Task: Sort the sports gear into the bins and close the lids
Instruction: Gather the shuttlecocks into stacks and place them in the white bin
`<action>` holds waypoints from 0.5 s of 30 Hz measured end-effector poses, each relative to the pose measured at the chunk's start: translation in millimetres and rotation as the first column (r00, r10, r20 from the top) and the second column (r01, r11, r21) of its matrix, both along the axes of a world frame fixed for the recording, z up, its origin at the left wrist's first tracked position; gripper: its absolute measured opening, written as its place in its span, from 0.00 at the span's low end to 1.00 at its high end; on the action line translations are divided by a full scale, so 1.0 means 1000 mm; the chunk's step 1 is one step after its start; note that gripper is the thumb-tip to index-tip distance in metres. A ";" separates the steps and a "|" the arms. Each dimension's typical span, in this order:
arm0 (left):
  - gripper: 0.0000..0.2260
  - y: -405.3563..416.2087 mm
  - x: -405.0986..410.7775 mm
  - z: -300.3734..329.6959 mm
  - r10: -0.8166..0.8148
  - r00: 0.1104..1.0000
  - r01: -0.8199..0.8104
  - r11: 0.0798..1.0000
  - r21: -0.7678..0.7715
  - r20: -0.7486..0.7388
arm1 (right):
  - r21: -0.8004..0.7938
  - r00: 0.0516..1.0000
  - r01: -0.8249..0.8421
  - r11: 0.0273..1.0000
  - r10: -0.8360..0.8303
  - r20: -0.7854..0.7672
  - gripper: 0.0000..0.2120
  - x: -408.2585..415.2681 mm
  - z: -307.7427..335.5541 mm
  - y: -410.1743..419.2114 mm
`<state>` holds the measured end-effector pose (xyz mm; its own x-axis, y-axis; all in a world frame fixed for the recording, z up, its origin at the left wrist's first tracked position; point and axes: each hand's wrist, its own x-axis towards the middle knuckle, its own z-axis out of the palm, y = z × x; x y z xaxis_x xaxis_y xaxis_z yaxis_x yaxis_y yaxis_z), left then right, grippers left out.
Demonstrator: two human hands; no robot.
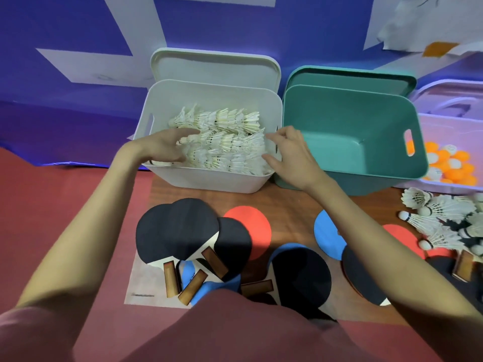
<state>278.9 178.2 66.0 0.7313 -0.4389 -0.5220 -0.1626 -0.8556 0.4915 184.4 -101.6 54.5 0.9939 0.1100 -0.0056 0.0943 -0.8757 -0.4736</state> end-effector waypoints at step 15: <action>0.30 -0.226 -0.215 -0.057 -0.048 0.906 0.250 0.863 -0.440 0.421 | 0.104 0.852 0.509 0.855 -0.517 0.084 0.33 -0.206 -0.059 -0.162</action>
